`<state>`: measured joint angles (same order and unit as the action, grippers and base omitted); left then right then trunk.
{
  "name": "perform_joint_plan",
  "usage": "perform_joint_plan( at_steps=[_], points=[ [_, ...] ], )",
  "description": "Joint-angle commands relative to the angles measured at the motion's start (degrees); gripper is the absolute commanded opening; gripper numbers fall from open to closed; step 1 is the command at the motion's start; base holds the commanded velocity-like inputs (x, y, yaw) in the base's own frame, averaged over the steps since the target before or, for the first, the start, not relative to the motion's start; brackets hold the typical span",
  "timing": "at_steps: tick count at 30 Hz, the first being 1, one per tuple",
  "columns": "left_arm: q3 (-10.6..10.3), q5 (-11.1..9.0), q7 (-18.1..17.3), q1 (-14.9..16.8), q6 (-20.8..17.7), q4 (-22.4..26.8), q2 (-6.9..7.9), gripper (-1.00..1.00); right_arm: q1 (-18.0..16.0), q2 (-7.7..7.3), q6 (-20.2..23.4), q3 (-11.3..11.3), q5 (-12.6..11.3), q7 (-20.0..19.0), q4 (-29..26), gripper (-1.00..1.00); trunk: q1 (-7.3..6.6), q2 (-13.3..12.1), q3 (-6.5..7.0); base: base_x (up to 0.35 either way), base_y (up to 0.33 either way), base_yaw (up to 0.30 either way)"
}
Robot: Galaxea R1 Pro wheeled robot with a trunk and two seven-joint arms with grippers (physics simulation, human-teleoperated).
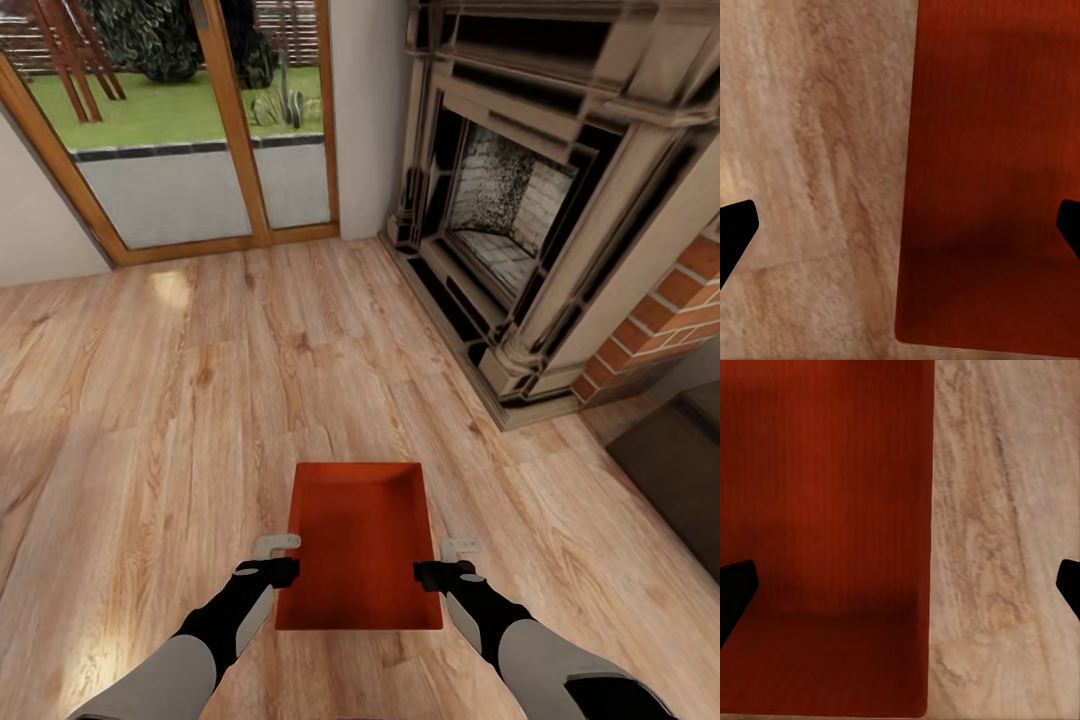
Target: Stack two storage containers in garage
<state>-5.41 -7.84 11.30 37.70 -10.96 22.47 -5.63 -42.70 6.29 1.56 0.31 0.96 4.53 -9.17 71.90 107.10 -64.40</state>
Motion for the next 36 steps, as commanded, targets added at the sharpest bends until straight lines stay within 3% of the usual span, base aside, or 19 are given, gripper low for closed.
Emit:
perform_joint_plan(
  at_steps=[1,36],
  points=[
    [-0.49,-0.60,0.47,0.01,-0.29,0.12,0.06,1.00,-0.01,0.03,0.14,0.04,0.11,0.22,-0.05,1.00,0.22,0.43,-0.22,0.000,0.000,0.000],
    [-0.49,-0.60,0.48,0.01,-0.29,0.04,0.18,1.00,-0.01,-0.12,0.09,0.04,0.09,0.22,-0.05,1.00,7.91,14.47,-6.50,0.000,0.000,0.000]
  ],
)
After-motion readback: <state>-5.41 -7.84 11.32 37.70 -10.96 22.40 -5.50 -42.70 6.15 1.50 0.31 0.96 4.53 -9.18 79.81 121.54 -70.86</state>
